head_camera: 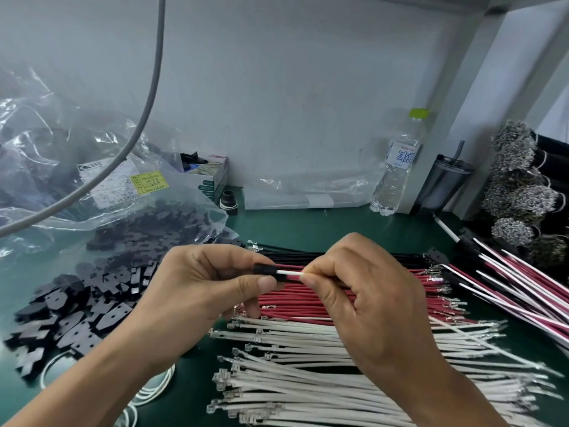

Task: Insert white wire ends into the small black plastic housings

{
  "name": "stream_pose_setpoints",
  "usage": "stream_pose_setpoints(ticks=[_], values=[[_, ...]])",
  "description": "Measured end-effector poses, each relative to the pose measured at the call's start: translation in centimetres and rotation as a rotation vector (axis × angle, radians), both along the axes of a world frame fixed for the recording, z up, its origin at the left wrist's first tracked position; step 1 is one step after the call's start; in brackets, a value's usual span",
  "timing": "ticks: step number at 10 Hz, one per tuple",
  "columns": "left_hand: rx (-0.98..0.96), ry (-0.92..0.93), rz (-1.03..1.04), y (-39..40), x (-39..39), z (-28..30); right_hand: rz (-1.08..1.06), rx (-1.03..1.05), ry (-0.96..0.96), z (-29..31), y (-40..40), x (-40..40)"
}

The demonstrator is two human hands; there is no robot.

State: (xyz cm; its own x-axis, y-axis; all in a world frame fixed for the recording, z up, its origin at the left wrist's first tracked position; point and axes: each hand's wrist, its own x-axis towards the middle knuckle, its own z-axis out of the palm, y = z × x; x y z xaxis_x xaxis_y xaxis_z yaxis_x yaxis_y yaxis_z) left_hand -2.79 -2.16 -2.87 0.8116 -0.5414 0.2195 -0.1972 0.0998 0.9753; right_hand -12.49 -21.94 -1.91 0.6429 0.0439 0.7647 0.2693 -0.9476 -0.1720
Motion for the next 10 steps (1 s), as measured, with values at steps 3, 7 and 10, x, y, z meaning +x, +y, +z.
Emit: stream_pose_setpoints(ticks=[3, 7, 10], values=[[-0.188, 0.136, 0.045, 0.0, 0.5, -0.6, -0.076, -0.019, -0.147, 2.0, -1.4, -1.3], [-0.103, -0.159, 0.522, 0.0, 1.7, -1.0, -0.69, -0.172, 0.143, 1.3, -27.1, -7.8], [0.164, -0.62, 0.53, -0.6, 1.5, -2.1, -0.549, 0.274, 0.367, -11.8, -37.5, -4.9]])
